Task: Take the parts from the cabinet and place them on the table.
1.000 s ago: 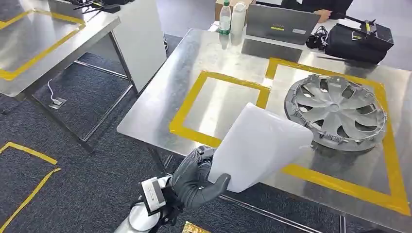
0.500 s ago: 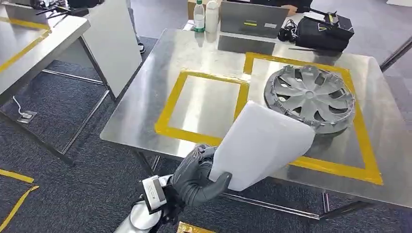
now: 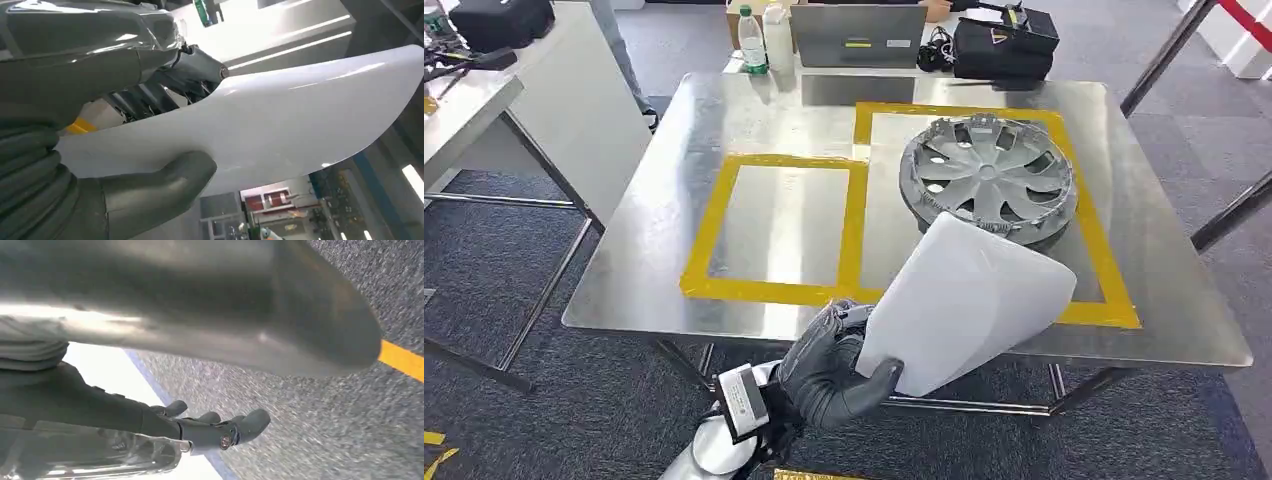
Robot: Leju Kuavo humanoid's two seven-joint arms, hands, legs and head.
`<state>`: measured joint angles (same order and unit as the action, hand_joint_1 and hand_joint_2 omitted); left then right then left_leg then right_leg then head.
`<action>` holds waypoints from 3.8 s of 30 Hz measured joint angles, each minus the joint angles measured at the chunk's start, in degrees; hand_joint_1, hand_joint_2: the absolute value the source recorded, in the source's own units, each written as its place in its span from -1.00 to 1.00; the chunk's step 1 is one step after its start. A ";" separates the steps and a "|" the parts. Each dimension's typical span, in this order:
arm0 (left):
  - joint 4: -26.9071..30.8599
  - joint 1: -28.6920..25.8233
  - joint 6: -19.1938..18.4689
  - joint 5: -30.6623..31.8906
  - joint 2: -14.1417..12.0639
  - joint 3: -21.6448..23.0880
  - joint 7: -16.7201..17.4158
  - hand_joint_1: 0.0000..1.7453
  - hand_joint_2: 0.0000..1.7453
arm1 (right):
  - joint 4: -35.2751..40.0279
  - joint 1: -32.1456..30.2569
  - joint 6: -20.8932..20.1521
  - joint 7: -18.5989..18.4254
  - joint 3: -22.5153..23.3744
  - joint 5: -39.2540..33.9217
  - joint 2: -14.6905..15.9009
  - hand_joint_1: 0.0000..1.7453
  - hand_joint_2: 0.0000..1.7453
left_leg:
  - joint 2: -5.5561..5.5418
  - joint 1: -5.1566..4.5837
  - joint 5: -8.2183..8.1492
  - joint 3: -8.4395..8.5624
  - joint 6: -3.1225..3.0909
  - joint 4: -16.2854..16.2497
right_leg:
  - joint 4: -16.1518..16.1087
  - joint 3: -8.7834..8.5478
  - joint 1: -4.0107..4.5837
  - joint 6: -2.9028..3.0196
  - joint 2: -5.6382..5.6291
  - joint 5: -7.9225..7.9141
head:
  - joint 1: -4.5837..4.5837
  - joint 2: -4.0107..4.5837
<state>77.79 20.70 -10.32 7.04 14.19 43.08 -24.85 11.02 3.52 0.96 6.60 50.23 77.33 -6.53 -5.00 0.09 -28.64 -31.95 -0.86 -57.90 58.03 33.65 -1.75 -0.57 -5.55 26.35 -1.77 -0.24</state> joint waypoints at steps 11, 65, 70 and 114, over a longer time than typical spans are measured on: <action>0.50 -0.50 0.11 0.68 0.02 0.00 0.76 1.00 1.00 | 0.02 0.12 0.00 0.11 0.02 0.24 -0.22 -1.00 -1.00 | 6.55 0.10 0.06 1.42 -1.29 2.15 | 17.72 9.90 0.06 -3.01 5.00 7.08 | 0.48 0.00; -60.43 42.69 11.37 13.24 5.44 22.99 28.32 1.00 1.00 | -0.52 0.13 0.22 1.22 -0.07 0.42 -3.48 -1.00 -1.00 | 7.39 -0.36 -0.14 1.17 0.70 1.43 | -0.14 0.00 0.14 -1.34 5.98 -0.17 | 0.42 0.00; -63.39 43.93 11.87 15.06 4.06 25.20 30.58 1.00 1.00 | -0.68 0.13 0.59 1.33 -0.07 0.53 -3.68 -1.00 -1.00 | 7.38 -0.36 -0.14 1.16 0.70 1.44 | -0.13 0.01 0.14 -1.34 5.98 -0.17 | 0.42 0.00; -67.14 43.80 29.33 15.91 -8.74 26.06 38.58 -1.00 -1.00 | -0.74 -0.83 0.70 2.23 -0.79 3.24 -1.08 -1.00 -1.00 | 7.38 -0.36 -0.12 1.11 0.71 1.44 | -0.12 0.06 0.14 -1.34 5.98 -0.17 | 0.44 0.00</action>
<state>10.64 64.51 19.02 22.95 5.44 69.14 13.73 10.27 2.69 1.66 8.83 49.44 80.56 -7.61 2.38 -0.27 -28.76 -30.84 -0.16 -56.46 57.91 33.71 -1.61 -1.91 0.43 26.18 -1.33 -0.24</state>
